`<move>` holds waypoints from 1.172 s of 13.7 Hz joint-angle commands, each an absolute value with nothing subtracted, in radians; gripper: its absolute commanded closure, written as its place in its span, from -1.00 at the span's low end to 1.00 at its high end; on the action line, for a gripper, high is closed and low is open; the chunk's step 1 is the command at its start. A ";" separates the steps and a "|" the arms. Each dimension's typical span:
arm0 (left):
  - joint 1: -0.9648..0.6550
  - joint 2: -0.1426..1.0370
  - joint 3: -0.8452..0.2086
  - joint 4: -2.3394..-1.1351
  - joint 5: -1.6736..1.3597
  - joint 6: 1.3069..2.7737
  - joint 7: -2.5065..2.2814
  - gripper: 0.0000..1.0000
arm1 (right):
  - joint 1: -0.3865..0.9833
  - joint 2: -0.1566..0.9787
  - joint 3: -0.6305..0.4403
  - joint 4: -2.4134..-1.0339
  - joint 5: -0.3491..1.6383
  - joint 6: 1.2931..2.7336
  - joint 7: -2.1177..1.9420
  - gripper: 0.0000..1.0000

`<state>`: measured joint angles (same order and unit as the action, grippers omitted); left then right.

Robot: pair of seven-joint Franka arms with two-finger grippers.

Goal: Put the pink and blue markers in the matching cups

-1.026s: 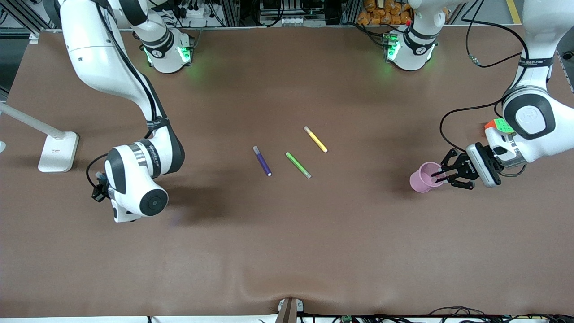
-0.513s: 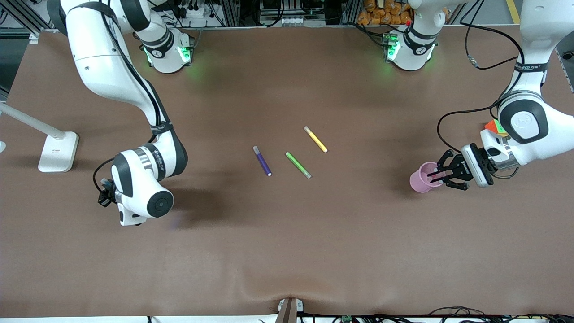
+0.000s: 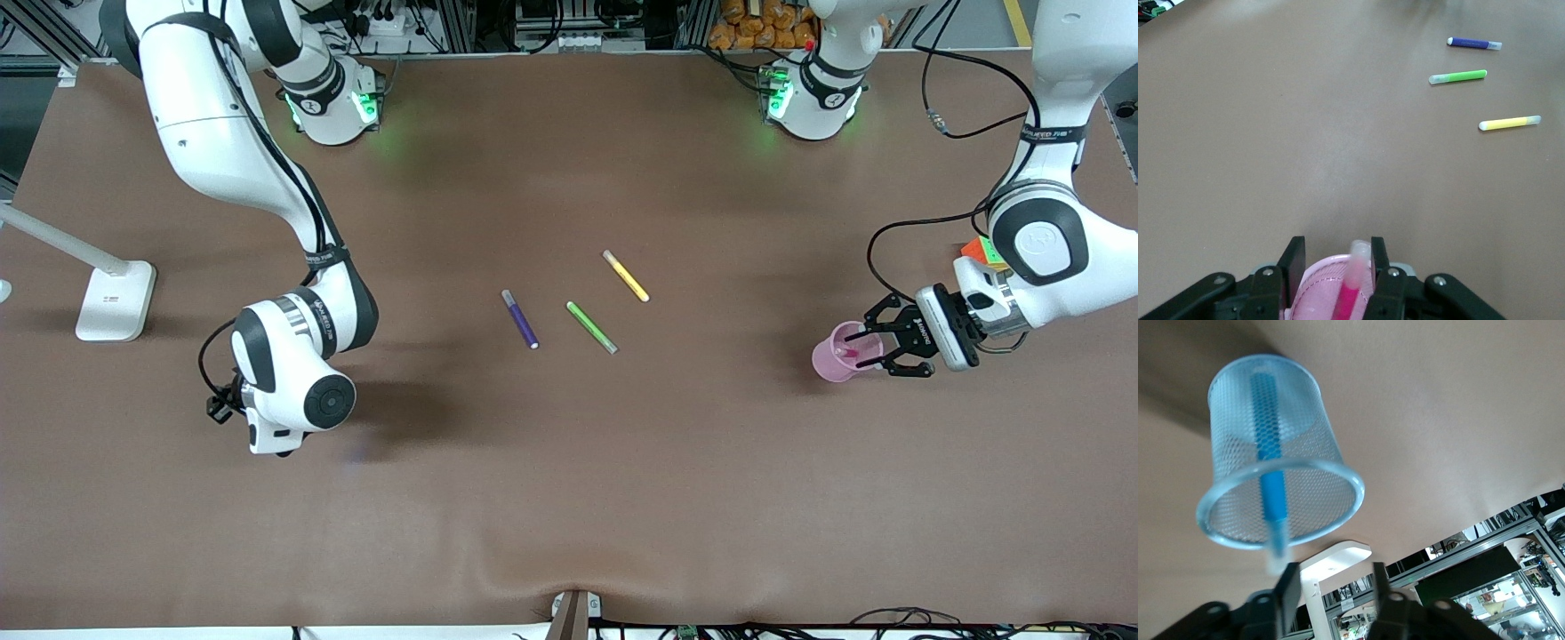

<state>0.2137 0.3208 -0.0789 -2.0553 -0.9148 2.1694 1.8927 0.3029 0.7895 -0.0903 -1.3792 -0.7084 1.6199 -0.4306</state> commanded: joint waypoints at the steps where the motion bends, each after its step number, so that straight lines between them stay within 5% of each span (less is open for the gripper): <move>1: 0.233 0.328 -0.083 -2.040 -0.940 2.125 1.928 -1.00 | 0.299 0.798 -0.087 -1.353 -0.727 1.612 -0.422 -1.00; 6: 0.233 0.321 -0.083 -2.025 -0.940 2.112 1.893 -1.00 | 0.305 0.770 -0.084 -1.348 -0.678 1.602 -0.419 -1.00; 16: 0.229 0.276 -0.078 -1.898 -0.870 1.950 1.539 -1.00 | 0.204 0.579 -0.089 -1.348 -0.175 1.623 -0.413 -1.00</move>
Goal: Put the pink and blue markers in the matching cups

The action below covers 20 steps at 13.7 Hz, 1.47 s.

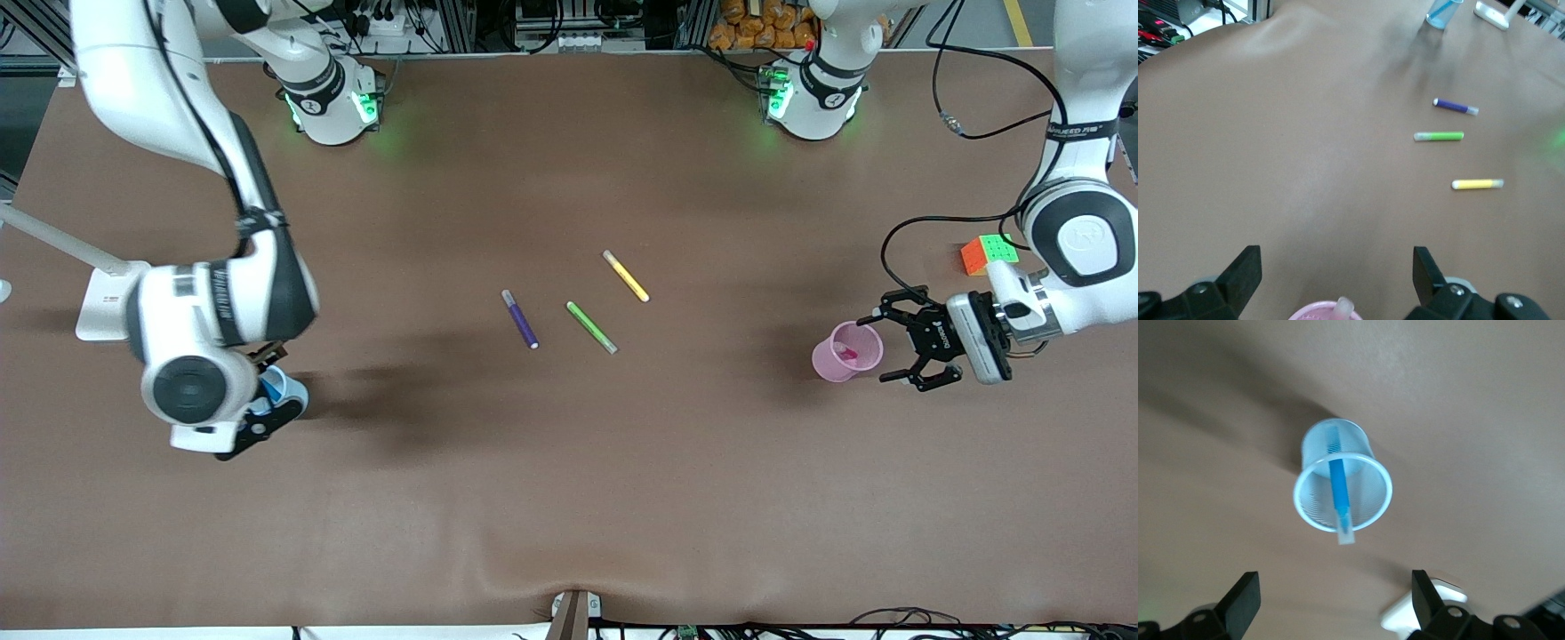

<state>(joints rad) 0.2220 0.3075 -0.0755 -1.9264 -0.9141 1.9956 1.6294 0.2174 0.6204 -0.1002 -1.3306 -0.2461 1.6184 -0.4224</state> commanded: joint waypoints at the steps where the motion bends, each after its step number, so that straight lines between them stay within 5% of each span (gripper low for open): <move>1: 0.227 0.267 -0.080 -1.870 -0.835 1.925 1.479 -1.00 | 0.189 0.551 -0.092 -1.350 -0.123 1.641 -0.413 -1.00; 8: 0.215 0.144 -0.138 -1.775 -0.556 1.836 0.888 -1.00 | 0.068 0.336 -0.094 -1.408 -0.028 1.660 -0.391 -1.00; 15: 0.216 0.037 -0.314 -1.729 -0.165 1.749 0.249 -1.00 | 0.045 0.022 -0.106 -1.640 -0.026 1.678 -0.221 -1.00; 20: 0.248 0.000 -0.301 -1.685 -0.066 1.683 0.161 -1.00 | 0.017 -0.070 -0.095 -1.666 -0.014 1.674 -0.083 -1.00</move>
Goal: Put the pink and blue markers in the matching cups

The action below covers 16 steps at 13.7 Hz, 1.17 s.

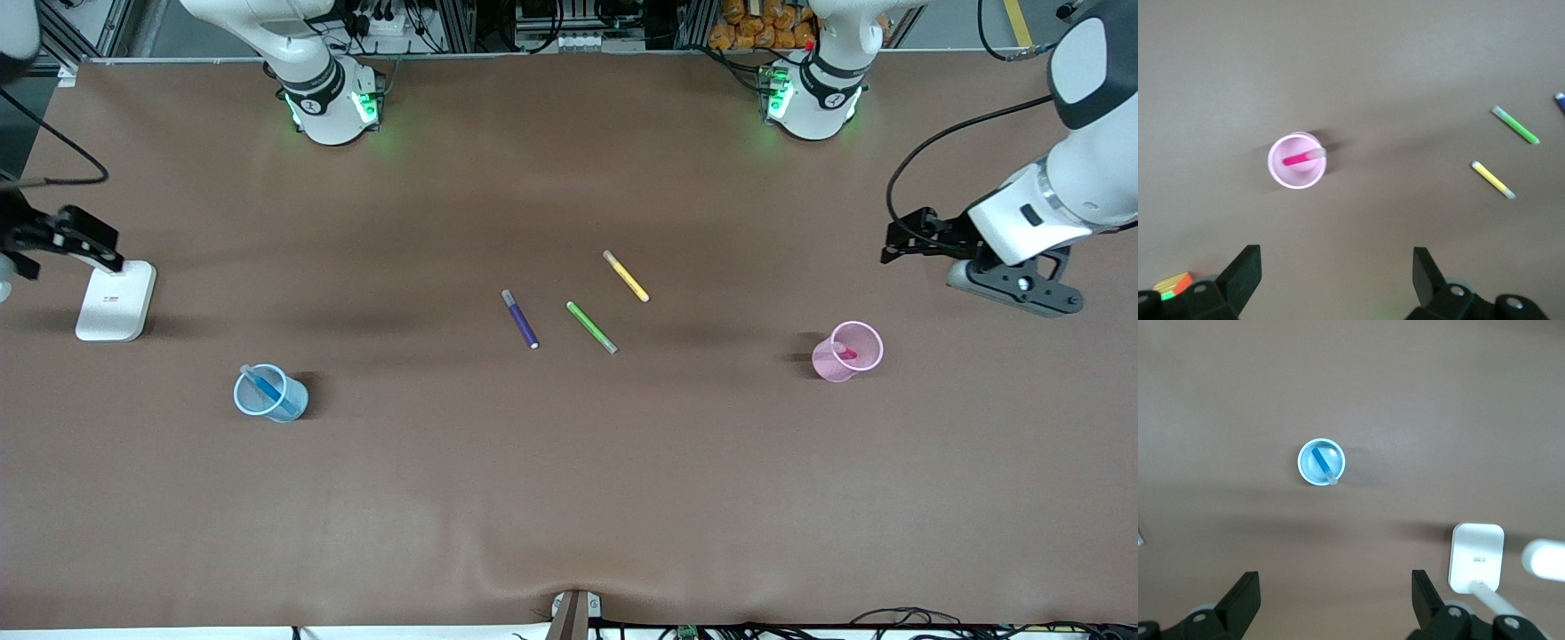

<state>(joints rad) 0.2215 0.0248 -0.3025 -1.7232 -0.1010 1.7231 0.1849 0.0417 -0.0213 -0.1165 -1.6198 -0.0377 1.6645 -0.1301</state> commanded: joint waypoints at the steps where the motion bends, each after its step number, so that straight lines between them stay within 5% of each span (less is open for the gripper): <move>1: 0.270 0.000 -0.302 -1.646 -0.040 1.643 0.149 -1.00 | 0.015 -0.080 -0.091 -1.664 -0.014 1.667 -0.068 -1.00; 8: 0.295 -0.028 -0.301 -1.556 0.055 1.566 0.003 -1.00 | -0.051 -0.092 -0.021 -1.629 -0.009 1.519 0.063 -1.00; 16: 0.293 -0.049 -0.314 -1.548 0.048 1.482 -0.121 -1.00 | -0.064 -0.087 -0.003 -1.632 0.014 1.516 0.064 -1.00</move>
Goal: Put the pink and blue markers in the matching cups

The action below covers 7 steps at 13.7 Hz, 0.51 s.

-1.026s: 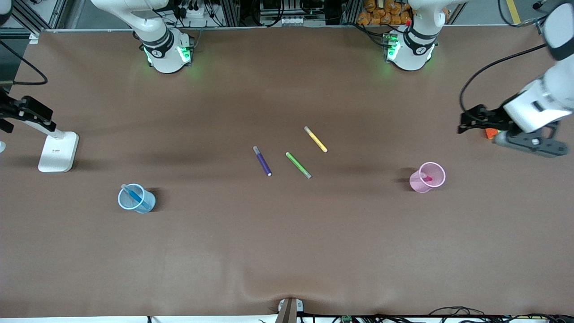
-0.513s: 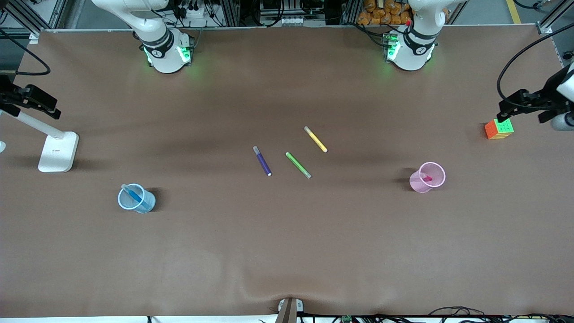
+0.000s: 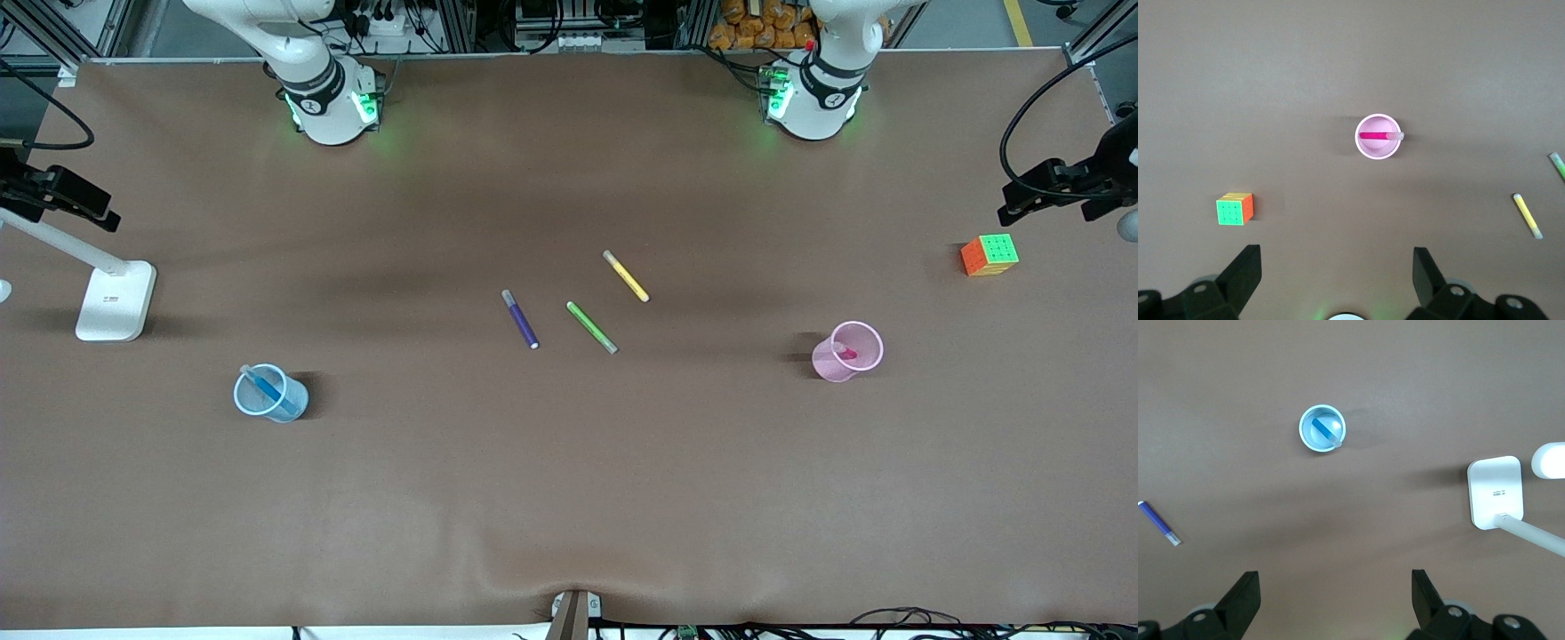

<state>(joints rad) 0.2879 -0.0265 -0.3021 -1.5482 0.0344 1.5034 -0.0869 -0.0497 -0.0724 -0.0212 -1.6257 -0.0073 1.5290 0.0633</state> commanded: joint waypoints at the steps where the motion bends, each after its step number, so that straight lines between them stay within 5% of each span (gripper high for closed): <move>1: 0.288 -0.055 -0.314 -1.549 0.043 1.483 -0.124 -1.00 | -0.060 -0.087 -0.003 -1.634 0.014 1.516 0.060 -1.00; 7: 0.040 -0.141 -0.081 -1.667 0.038 1.505 -0.135 -1.00 | -0.061 -0.087 -0.003 -1.635 0.014 1.514 0.000 -1.00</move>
